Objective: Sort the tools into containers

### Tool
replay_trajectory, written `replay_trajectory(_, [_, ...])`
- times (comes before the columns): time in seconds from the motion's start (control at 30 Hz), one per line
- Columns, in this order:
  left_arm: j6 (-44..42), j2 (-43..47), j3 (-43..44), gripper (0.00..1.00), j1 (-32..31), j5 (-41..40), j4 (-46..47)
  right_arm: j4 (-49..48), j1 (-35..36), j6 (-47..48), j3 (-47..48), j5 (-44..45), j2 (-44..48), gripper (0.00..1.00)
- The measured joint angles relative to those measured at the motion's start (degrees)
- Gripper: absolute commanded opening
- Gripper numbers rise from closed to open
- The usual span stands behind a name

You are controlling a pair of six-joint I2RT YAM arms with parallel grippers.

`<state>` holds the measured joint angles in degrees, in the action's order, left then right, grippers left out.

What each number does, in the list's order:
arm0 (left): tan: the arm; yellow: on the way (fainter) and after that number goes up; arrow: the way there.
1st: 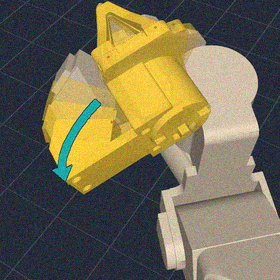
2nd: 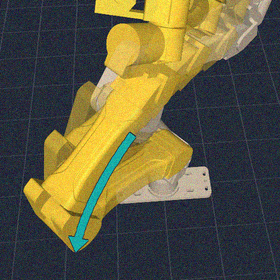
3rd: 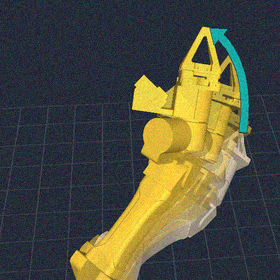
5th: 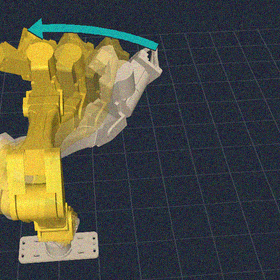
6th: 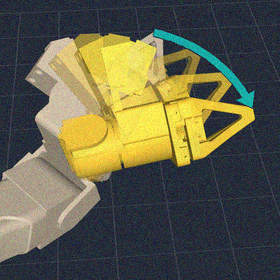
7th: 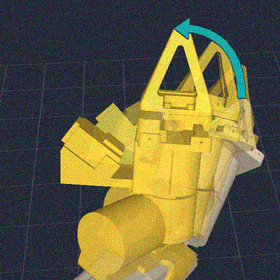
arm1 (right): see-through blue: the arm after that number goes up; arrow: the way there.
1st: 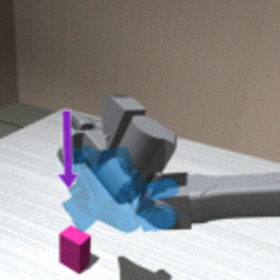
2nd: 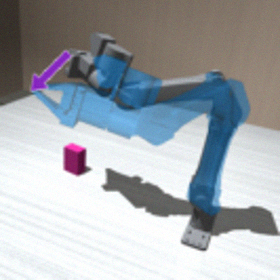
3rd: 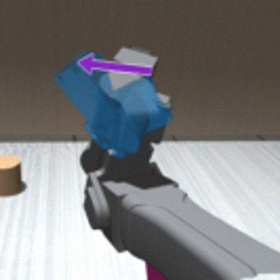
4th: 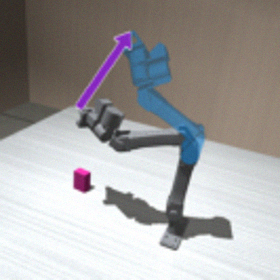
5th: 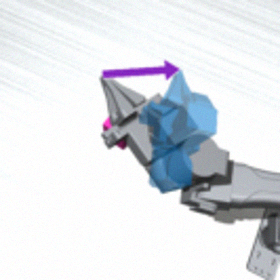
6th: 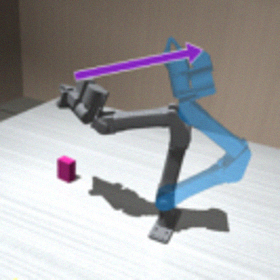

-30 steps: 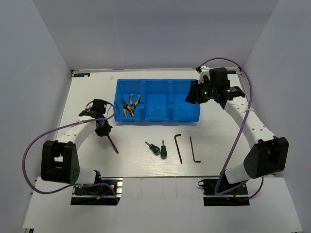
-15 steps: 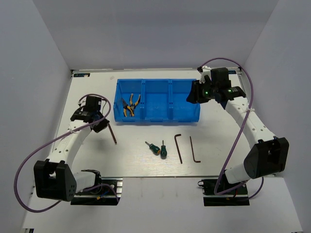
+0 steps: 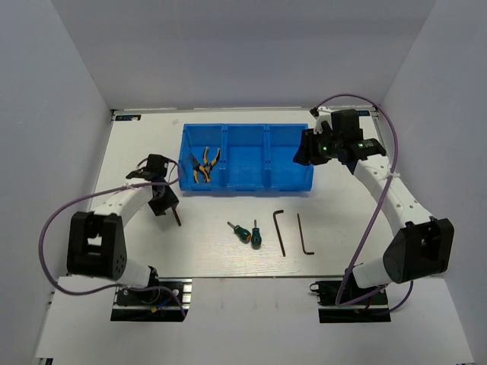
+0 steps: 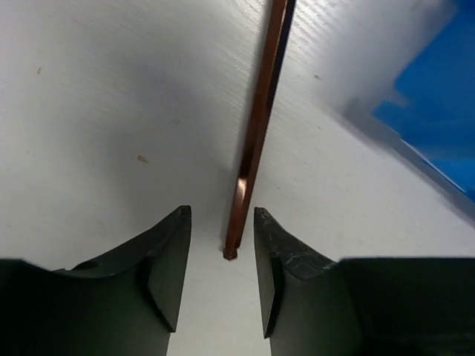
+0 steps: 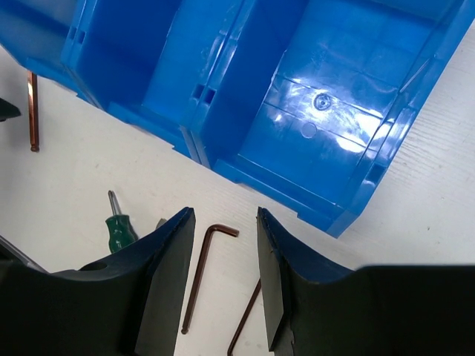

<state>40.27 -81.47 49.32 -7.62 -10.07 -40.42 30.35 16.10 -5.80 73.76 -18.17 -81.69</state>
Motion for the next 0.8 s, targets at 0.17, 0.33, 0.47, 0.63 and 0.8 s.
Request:
replay_trajectory(0.17, [-2.0,-7.1,0.3,0.5,0.0,-0.4,2.8,0.1,-0.2,0.0,-1.4,0.0,1.4,0.45])
replay_trajectory(0.33, [-3.7,-11.6,3.5,0.48,0.0,-1.5,4.0,0.3,-0.7,0.2,-1.6,0.1,1.7,0.45])
replay_trajectory(0.47, [-4.3,-13.7,5.6,0.29,0.0,-2.7,4.9,0.5,-1.0,0.2,-2.4,0.2,2.6,0.45])
replay_trajectory(0.63, [-4.8,-13.8,5.4,0.02,0.0,-4.2,5.9,0.9,-1.6,0.2,-2.4,0.3,2.7,0.45])
replay_trajectory(0.8, [-4.9,-10.6,2.7,0.0,0.0,-4.7,5.2,1.4,-2.3,1.0,-2.4,-0.2,2.7,0.61])
